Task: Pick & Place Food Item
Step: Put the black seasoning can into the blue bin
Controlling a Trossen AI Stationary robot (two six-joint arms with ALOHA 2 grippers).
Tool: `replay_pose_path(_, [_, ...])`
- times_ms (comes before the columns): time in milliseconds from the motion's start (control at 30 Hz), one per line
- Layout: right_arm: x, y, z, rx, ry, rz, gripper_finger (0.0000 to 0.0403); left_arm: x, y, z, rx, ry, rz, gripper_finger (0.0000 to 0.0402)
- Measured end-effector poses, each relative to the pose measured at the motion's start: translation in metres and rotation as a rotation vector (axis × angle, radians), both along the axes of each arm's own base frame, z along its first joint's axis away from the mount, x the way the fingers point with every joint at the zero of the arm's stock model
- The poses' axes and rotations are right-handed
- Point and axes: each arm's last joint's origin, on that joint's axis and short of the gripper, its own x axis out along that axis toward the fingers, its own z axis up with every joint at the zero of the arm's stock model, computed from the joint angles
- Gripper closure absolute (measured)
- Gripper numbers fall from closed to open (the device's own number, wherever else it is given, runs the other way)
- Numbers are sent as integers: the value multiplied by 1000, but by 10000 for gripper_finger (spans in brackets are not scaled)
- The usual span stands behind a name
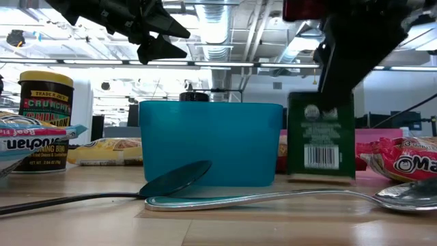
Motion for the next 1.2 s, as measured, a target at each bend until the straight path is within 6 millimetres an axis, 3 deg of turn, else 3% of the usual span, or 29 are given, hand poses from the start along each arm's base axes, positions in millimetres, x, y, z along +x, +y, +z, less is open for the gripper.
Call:
replay_pose_path(233, [-10,-1,23,19,-53,21,277,0,0,0,0,-1,0,109])
replay_pose_path(667, [-27,-16,63,-117,-179,39,277,0,0,0,0,-3,0,109])
replay_pose_path(1000, [-4,-38,72,-208,-282,106,277,0,0,2,2,-17,0,109])
replay_pose_path(1200, [10,-61,73,-162,-279,139,277,0,0,2,3,-16,-1,109])
